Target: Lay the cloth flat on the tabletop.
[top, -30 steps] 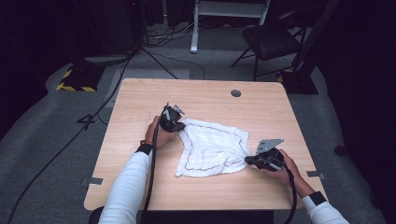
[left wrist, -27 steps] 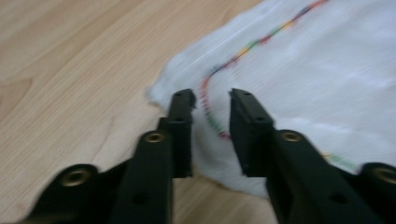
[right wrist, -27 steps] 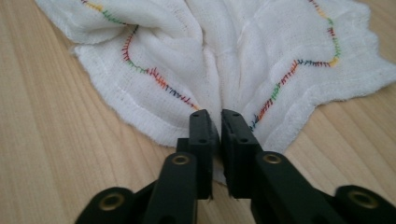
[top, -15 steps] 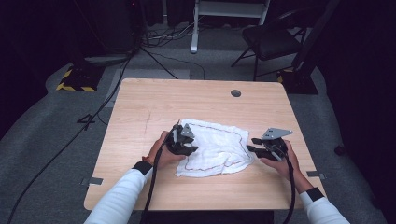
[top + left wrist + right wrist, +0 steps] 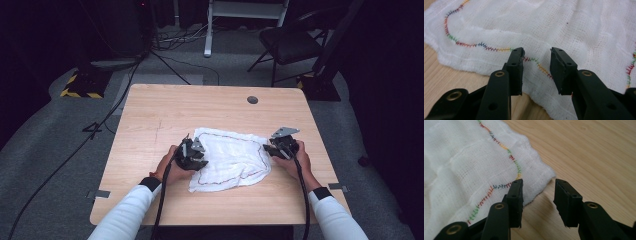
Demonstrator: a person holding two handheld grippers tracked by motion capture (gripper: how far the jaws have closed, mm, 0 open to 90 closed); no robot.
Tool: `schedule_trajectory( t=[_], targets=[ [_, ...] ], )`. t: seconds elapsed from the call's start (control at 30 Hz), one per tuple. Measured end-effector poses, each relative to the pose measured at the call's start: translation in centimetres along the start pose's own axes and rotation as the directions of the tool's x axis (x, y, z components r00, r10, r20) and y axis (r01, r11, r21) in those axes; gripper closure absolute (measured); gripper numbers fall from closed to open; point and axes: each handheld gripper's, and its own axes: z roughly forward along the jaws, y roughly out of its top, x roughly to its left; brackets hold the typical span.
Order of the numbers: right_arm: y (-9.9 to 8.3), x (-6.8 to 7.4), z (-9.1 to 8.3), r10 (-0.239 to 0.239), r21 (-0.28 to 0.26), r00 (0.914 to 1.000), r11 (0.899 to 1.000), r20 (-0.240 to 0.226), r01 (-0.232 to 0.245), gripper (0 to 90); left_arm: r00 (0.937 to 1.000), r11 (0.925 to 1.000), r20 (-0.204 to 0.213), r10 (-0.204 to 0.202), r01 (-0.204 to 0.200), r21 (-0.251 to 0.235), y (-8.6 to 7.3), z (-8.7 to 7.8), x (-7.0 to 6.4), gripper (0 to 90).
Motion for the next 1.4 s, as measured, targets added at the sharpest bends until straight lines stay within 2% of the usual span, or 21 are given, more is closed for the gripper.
schedule_trajectory(
  t=[0.1, 0.17, 0.23, 0.37, 0.4, 0.53, 0.57, 0.6, 0.67, 0.7, 0.77, 0.8, 0.83, 0.97, 1.0, 1.03, 1.07, 1.13, 1.3, 1.33, 1.4],
  targets=[
    [0.1, -0.4, 0.3, -0.022, 0.006, 0.9972, 1.0, 0.072, 0.021, 61.0, 1.0, 0.9999, 0.0, 0.001, -0.001, 0.012, -0.5, -0.5, 0.2, 63.0],
    [0.4, -0.8, 0.6, 0.009, 0.015, 0.9975, 1.0, 0.07, -0.01, 60.6, 1.0, 0.9998, 0.003, -0.005, 0.005, 0.017, -0.9, -0.8, 0.4, 63.0],
    [0.7, -1.1, 1.1, -0.015, 0.011, 0.9944, 1.0, 0.104, 0.014, 61.2, 0.9999, 0.9999, 0.002, -0.014, 0.014, 0.009, -1.2, -1.0, 0.4, 62.9],
    [0.7, -1.1, 1.2, -0.011, -0.001, 0.9938, 1.0, 0.111, 0.011, 59.9, 0.9998, 0.9998, -0.002, -0.019, 0.019, 0.005, -1.6, -1.2, 0.4, 61.2],
    [0.7, -1.1, 1.0, -0.004, -0.005, 0.9935, 1.0, 0.114, 0.005, 54.5, 0.9995, 0.9996, -0.008, -0.029, 0.029, 0.005, -1.6, -1.3, 0.3, 58.7],
    [0.8, -0.9, -1.2, 0.055, -0.1, 0.998, 0.993, -0.031, -0.058, 51.5, 0.9985, 0.9985, -0.003, -0.054, 0.054, -0.005, -1.8, -1.7, -0.4, 40.5],
    [0.8, -0.9, -1.2, 0.055, -0.1, 0.998, 0.993, -0.031, -0.058, 51.5, 0.9985, 0.9985, -0.003, -0.054, 0.054, -0.005, -1.8, -1.7, -0.4, 38.1],
    [0.9, 0.3, -2.6, 0.021, -0.142, 0.9951, 0.989, -0.097, -0.035, 52.5, 0.9961, 0.9963, 0.047, -0.074, 0.076, -0.041, -2.0, -2.3, -0.7, 33.4],
    [0.8, 1.1, -3.3, -0.003, -0.157, 0.9925, 0.988, -0.122, -0.016, 52.6, 0.9954, 0.9951, 0.062, -0.074, 0.078, -0.061, -2.1, -2.7, -1.0, 32.5],
    [0.4, 3.1, -4.5, -0.077, -0.17, 0.9816, 0.984, -0.175, 0.047, 53.0, 0.9965, 0.9947, 0.07, -0.046, 0.052, -0.089, -2.4, -3.4, -1.9, 31.7],
    [0.0, 4.7, -5.1, -0.135, -0.178, 0.9674, 0.979, -0.214, 0.097, 53.4, 0.9962, 0.9949, 0.085, -0.022, 0.03, -0.097, -2.7, -3.7, -2.8, 30.5],
    [-0.2, 5.5, -5.3, -0.167, -0.178, 0.9574, 0.976, -0.236, 0.126, 54.6, 0.9962, 0.9949, 0.085, -0.022, 0.03, -0.097, -2.7, -3.7, -2.8, 30.6],
    [-0.5, 6.3, -5.5, -0.19, -0.183, 0.946, 0.972, -0.263, 0.144, 54.6, 0.9941, 0.9949, 0.109, 0.002, 0.009, -0.1, -3.0, -3.8, -3.7, 30.5],
    [-1.1, 8.5, -5.2, -0.23, -0.173, 0.9082, 0.969, -0.35, 0.178, 54.3, 0.9879, 0.9966, 0.152, 0.031, -0.019, -0.08, -3.4, -3.4, -4.9, 31.5],
    [-1.1, 8.5, -5.2, -0.23, -0.173, 0.9082, 0.969, -0.35, 0.178, 54.3, 0.9879, 0.9966, 0.152, 0.031, -0.019, -0.08, -3.4, -3.4, -4.9, 32.1],
    [-1.2, 8.9, -5.0, -0.235, -0.168, 0.8988, 0.968, -0.37, 0.184, 54.2, 0.9865, 0.9971, 0.159, 0.04, -0.029, -0.07, -3.5, -3.2, -5.1, 32.1],
    [-1.4, 9.9, -4.4, -0.256, -0.152, 0.8824, 0.965, -0.395, 0.212, 52.6, 0.9856, 0.9976, 0.162, 0.047, -0.038, -0.058, -3.4, -2.8, -5.3, 32.7],
    [-1.5, 10.5, -4.1, -0.257, -0.148, 0.8694, 0.966, -0.422, 0.214, 51.9, 0.9849, 0.9982, 0.166, 0.049, -0.043, -0.042, -3.5, -2.5, -5.4, 35.0],
    [-1.5, 11.3, -3.5, -0.288, -0.135, 0.8643, 0.958, -0.413, 0.254, 52.7, 0.9861, 0.9978, 0.154, 0.062, -0.057, -0.035, -3.6, -2.4, -5.0, 45.4],
    [-1.5, 11.3, -3.4, -0.275, -0.136, 0.8717, 0.961, -0.405, 0.24, 59.5, 0.9858, 0.9968, 0.149, 0.077, -0.073, -0.033, -3.7, -2.5, -4.8, 49.2],
    [-1.5, 11.2, -3.5, -0.279, -0.132, 0.8745, 0.96, -0.396, 0.247, 64.2, 0.9856, 0.9961, 0.145, 0.087, -0.083, -0.032, -3.7, -2.5, -4.7, 52.4]
  ],
)
